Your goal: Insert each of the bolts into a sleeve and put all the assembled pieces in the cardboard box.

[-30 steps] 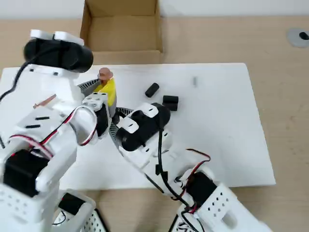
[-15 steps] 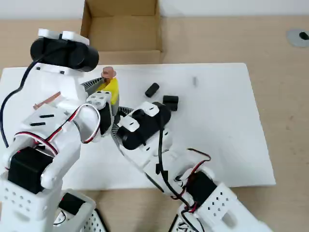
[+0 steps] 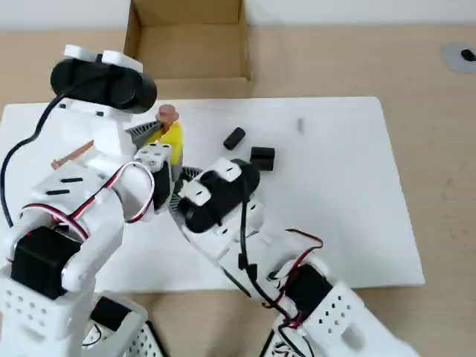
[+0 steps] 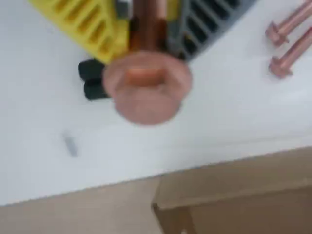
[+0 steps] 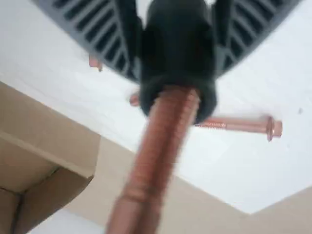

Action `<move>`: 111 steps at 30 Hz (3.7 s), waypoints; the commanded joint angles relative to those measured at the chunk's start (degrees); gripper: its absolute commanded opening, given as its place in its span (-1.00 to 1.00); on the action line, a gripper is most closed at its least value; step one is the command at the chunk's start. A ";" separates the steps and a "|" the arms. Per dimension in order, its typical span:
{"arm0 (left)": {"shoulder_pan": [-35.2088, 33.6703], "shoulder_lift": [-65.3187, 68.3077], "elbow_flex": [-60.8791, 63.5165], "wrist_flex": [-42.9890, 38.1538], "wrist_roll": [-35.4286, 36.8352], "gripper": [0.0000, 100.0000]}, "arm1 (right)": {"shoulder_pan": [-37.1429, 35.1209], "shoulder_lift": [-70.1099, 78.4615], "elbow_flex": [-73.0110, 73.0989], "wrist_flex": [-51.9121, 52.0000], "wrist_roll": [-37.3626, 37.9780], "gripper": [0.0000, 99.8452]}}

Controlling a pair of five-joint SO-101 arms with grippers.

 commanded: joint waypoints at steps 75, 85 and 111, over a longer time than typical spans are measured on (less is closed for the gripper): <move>-0.53 0.13 -16.79 20.31 4.66 -0.74 | 7.52 4.97 -5.93 -8.18 -0.88 -0.98; -1.14 0.13 -14.68 20.04 0.53 -0.77 | 6.37 5.05 -5.32 -5.54 -0.97 -0.98; -28.57 41.71 6.15 -13.36 -21.63 -0.77 | 13.76 5.05 -13.67 15.03 6.42 -0.98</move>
